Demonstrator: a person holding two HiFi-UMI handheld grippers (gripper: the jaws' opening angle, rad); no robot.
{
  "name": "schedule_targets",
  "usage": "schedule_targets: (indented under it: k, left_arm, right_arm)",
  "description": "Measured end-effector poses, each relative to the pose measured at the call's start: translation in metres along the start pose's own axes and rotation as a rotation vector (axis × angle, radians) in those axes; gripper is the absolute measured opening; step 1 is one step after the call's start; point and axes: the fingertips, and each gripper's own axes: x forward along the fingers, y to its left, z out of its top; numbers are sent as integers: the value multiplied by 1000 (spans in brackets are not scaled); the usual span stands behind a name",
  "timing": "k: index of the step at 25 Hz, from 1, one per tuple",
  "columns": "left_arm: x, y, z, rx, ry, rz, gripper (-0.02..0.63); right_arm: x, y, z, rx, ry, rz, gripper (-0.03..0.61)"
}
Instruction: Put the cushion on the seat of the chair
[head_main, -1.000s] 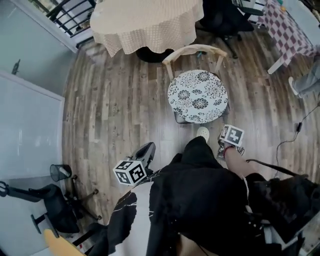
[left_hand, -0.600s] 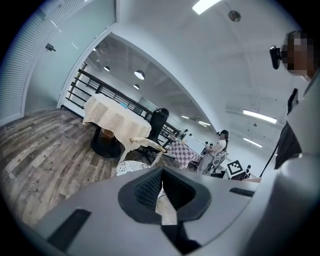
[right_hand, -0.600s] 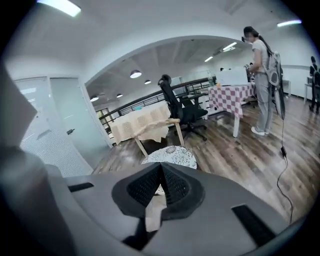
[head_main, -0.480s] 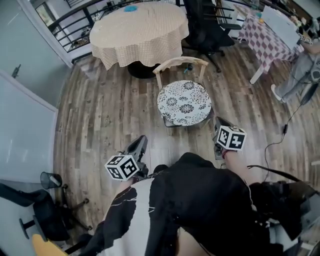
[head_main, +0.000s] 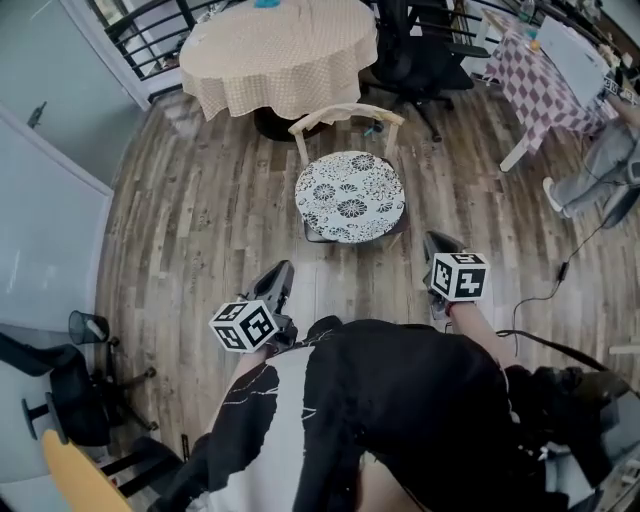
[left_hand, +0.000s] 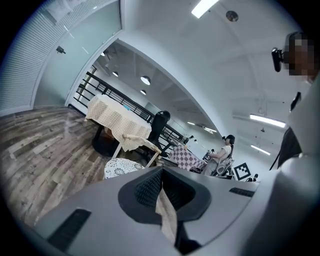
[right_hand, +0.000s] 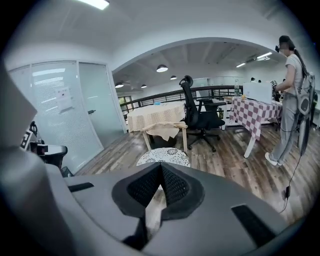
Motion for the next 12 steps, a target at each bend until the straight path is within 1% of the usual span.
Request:
schedule_targets:
  k: [3,6,12]
  left_arm:
    - [7,-16,-26,-38,15,23,15]
    - [7,-28,-46,-52,31,52,15]
    - [-4,-43,-83,-87,64,118,15]
  right_arm:
    - [-12,-25,-18,-29,39,6,15]
    - [-18,-44,-36,-19,76,22,15]
    - [-28,-68,-73,13,131,50,15]
